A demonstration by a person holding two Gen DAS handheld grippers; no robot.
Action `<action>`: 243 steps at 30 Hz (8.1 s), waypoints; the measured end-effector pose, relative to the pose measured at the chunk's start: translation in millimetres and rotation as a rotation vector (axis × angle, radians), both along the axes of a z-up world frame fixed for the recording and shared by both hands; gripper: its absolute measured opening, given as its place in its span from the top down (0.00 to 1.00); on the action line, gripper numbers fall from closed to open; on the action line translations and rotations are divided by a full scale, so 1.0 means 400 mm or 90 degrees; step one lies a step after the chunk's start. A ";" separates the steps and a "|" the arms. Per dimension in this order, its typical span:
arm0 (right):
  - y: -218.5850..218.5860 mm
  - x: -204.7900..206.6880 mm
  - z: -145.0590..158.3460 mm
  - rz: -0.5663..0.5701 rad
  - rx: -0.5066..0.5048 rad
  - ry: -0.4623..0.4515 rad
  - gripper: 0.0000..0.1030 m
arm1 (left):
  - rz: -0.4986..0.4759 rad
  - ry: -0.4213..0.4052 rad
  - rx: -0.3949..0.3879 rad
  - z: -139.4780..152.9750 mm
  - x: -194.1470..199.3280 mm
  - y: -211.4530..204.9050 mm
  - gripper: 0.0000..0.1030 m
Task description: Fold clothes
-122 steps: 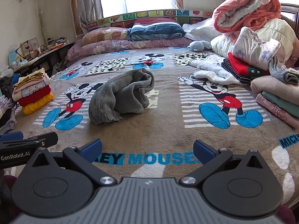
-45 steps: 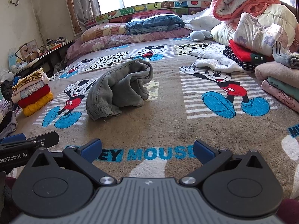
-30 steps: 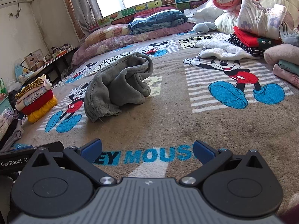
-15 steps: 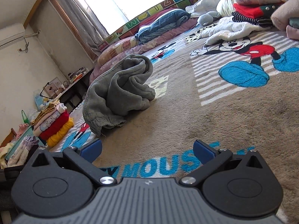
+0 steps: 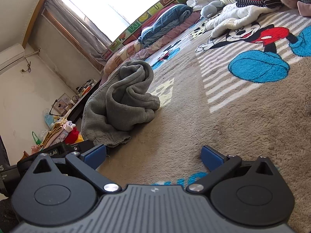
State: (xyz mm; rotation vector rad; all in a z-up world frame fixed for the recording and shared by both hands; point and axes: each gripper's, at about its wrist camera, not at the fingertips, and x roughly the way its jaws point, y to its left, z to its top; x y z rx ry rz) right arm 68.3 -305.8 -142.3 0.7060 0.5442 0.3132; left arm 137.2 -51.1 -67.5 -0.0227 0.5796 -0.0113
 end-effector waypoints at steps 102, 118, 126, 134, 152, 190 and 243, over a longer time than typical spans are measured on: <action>0.205 0.395 -0.011 0.008 0.150 0.154 0.03 | 0.290 0.022 -0.797 -0.156 -0.244 0.889 0.44; 0.130 0.343 0.049 -0.026 0.137 0.070 0.77 | 0.191 0.054 -0.666 -0.127 -0.191 0.786 0.44; 0.000 0.247 0.054 -0.092 0.141 0.046 0.78 | 0.097 0.080 -0.541 -0.100 -0.150 0.684 0.44; -0.142 0.107 -0.010 -0.169 0.167 0.057 0.78 | 0.077 0.088 -0.546 -0.105 -0.154 0.658 0.44; -0.261 -0.027 -0.115 -0.196 0.275 0.045 0.45 | 0.075 0.148 -0.585 -0.128 -0.139 0.635 0.37; -0.227 0.269 0.000 -0.177 0.227 -0.070 0.69 | -0.032 -0.055 -0.353 -0.004 0.239 0.586 0.72; -0.121 0.418 0.134 -0.054 -0.316 -0.051 0.74 | -0.140 -0.066 0.066 0.018 0.307 0.427 0.89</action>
